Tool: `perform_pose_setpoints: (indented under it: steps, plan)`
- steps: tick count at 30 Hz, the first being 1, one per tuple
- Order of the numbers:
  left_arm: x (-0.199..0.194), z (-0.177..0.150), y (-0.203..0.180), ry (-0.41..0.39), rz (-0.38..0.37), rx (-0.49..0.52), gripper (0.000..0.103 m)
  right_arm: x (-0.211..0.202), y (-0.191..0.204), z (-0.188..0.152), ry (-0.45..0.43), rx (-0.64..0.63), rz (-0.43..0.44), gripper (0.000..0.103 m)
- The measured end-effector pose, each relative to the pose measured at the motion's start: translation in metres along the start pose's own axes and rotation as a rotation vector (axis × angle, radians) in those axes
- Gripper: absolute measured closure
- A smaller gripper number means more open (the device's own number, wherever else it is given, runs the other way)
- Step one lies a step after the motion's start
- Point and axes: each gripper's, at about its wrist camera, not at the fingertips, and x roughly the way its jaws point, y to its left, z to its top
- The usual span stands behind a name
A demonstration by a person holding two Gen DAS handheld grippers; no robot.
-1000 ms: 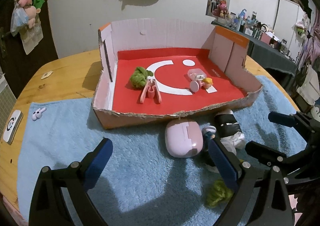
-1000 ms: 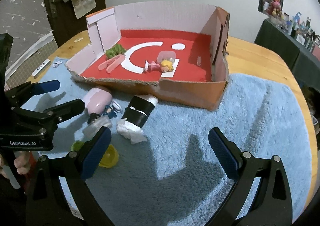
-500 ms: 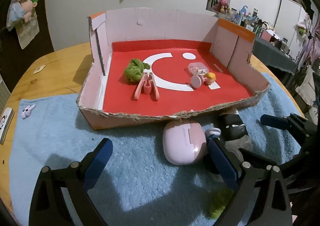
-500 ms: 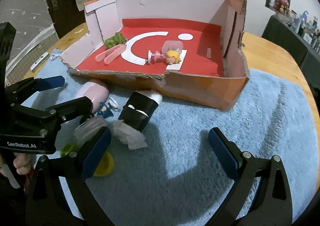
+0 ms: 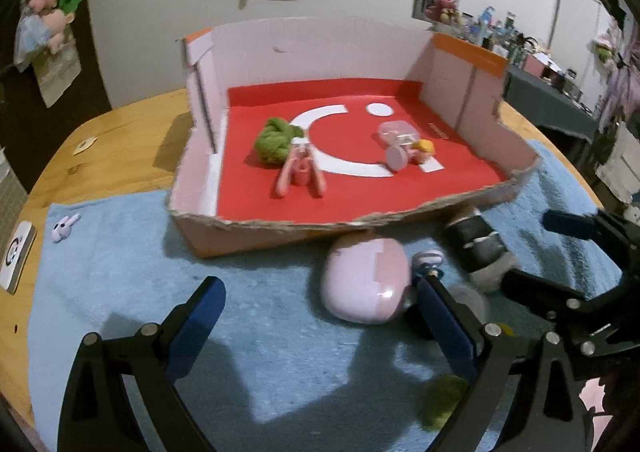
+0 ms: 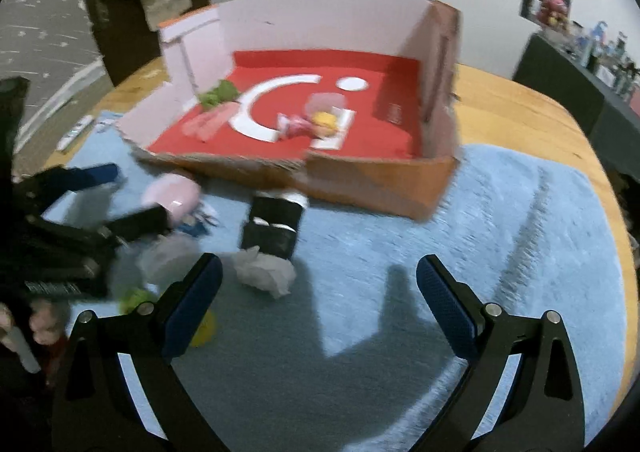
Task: Organize objects
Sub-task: 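Grasp the pink egg-shaped case with the left tool while the right tool grasps the tissue-wrapped black toy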
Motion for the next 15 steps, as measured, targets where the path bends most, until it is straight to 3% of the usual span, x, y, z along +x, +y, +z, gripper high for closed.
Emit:
perform_pose_setpoints:
  steps: [4, 15]
  plan:
    - [-0.001, 0.003, -0.005, -0.006, -0.005, 0.03, 0.012, 0.009, 0.008, 0.008, 0.017, -0.019, 0.017, 0.038]
    - [0.007, 0.001, 0.001, 0.018, -0.058, 0.014, 0.024, 0.024, 0.018, 0.01, 0.052, -0.035, 0.06, 0.049]
